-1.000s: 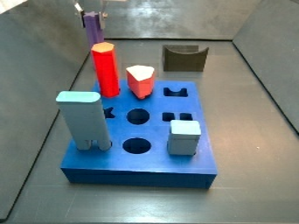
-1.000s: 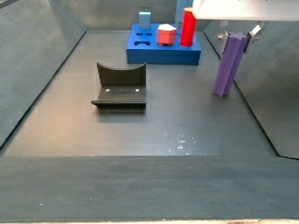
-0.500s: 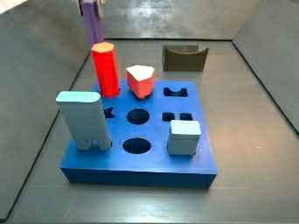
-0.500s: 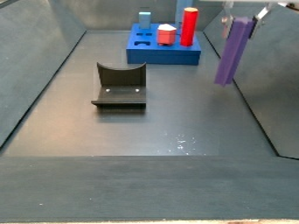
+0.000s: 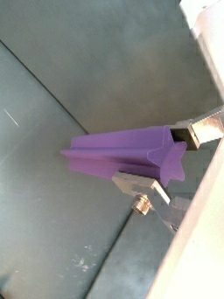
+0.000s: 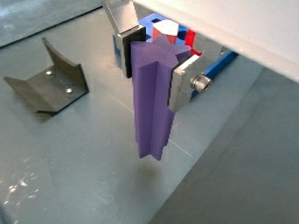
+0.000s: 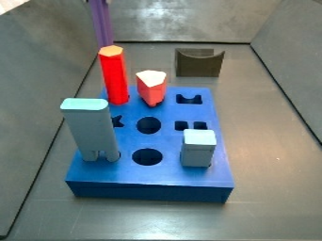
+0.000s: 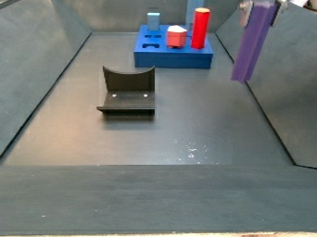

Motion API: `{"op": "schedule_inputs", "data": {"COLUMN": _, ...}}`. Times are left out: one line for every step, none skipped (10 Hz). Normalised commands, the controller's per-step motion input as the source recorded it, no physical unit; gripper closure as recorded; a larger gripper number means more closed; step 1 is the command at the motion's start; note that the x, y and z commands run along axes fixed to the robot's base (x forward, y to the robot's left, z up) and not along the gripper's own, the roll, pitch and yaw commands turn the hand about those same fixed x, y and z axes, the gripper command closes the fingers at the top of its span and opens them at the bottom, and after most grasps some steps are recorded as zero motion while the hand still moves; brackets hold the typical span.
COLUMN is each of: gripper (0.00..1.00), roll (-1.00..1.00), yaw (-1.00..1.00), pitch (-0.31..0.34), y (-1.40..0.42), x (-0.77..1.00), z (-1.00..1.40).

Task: Pick up the star object. Move up. Move to above the board. Insert the star object.
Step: Move to above the board.

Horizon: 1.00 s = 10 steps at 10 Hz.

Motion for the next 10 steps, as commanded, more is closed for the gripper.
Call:
{"op": "schedule_inputs", "data": {"gripper": 1.0, "roll": 0.11, "yaw": 0.1, "pitch": 0.152, "y": 0.15, "x": 0.06, "z": 1.0}}
{"op": "schedule_inputs", "data": {"gripper": 1.0, "roll": 0.1, "yaw": 0.06, "pitch": 0.1, "y": 0.14, "x": 0.04, "z": 1.0}}
{"op": "schedule_inputs", "data": {"gripper": 1.0, "roll": 0.09, "yaw": 0.03, "pitch": 0.06, "y": 0.12, "x": 0.03, "z": 1.0}}
{"op": "schedule_inputs", "data": {"gripper": 1.0, "roll": 0.07, "yaw": 0.02, "pitch": 0.047, "y": 0.1, "x": 0.02, "z": 1.0}}
{"op": "schedule_inputs", "data": {"gripper": 1.0, "roll": 0.06, "yaw": 0.01, "pitch": 0.048, "y": 0.08, "x": 0.01, "z": 1.0}}
{"op": "schedule_inputs", "data": {"gripper": 1.0, "roll": 0.06, "yaw": 0.01, "pitch": 0.05, "y": 0.07, "x": 0.01, "z": 1.0}}
{"op": "schedule_inputs", "data": {"gripper": 1.0, "roll": 0.05, "yaw": 0.01, "pitch": 0.053, "y": 0.06, "x": 0.01, "z": 1.0}}
{"op": "schedule_inputs", "data": {"gripper": 1.0, "roll": 0.05, "yaw": 0.0, "pitch": 0.054, "y": 0.05, "x": 0.0, "z": 0.87}}
{"op": "schedule_inputs", "data": {"gripper": 1.0, "roll": 0.05, "yaw": 0.0, "pitch": 0.056, "y": 0.03, "x": 0.0, "z": 0.74}}
{"op": "schedule_inputs", "data": {"gripper": 1.0, "roll": 0.05, "yaw": 0.0, "pitch": 0.055, "y": 0.02, "x": 0.0, "z": 0.57}}
